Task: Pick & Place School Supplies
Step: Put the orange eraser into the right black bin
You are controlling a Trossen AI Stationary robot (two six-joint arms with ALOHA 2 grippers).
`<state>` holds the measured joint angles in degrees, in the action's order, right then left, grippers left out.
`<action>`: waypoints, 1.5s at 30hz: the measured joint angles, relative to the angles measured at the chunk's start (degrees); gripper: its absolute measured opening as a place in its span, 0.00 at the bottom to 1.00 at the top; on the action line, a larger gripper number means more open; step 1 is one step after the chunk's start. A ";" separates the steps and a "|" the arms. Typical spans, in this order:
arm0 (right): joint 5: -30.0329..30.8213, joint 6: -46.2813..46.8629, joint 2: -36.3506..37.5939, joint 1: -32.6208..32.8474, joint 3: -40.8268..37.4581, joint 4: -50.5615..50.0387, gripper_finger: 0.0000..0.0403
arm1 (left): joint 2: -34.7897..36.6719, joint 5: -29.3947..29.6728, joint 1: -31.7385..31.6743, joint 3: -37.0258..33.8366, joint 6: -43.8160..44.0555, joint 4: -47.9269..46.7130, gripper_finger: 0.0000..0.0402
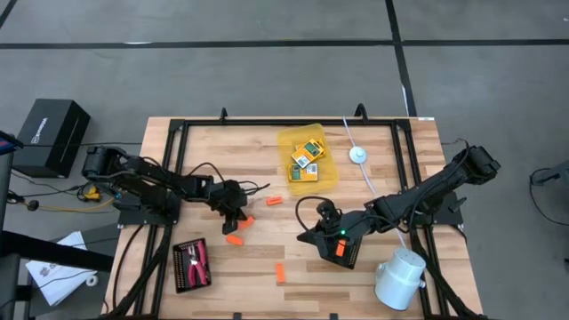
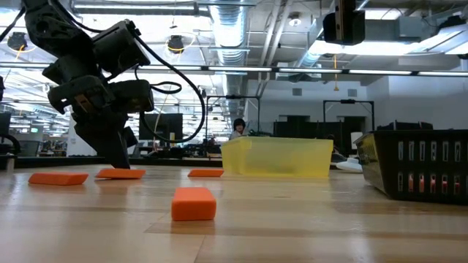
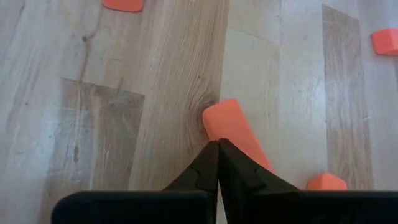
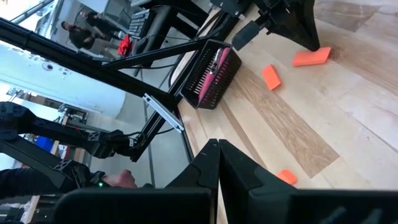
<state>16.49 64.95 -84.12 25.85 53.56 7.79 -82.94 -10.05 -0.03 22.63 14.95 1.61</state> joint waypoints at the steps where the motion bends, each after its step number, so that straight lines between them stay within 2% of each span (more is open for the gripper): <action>1: 0.00 0.00 0.00 0.00 0.00 0.00 0.00 | 0.00 0.22 0.00 0.00 -0.01 -0.12 0.00; 6: 0.00 -0.45 0.00 0.00 0.00 0.02 0.00 | -0.17 2.14 -0.02 -1.08 -0.25 0.34 0.00; 19: -0.42 -0.47 0.00 0.04 0.00 0.00 0.00 | 0.96 -0.52 -1.07 -2.84 1.63 3.00 0.00; 24: -1.51 -0.47 0.00 0.04 0.00 0.00 0.00 | 4.55 -1.40 0.94 -1.62 0.62 -0.21 0.00; 29: -1.53 -0.51 0.00 -0.10 0.00 0.01 0.00 | 4.31 -2.97 3.30 -1.18 0.24 -0.10 0.00; 39: -1.53 -0.61 0.00 -0.15 0.00 0.00 0.00 | 3.82 -2.85 4.11 -1.09 2.00 0.75 0.00; 45: -1.52 -0.59 0.00 -0.15 0.00 0.00 0.00 | 3.87 -0.87 2.81 -1.01 3.55 1.43 0.00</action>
<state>14.97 64.36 -84.12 25.69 53.56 7.79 -79.07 -10.92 2.77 21.63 18.50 3.03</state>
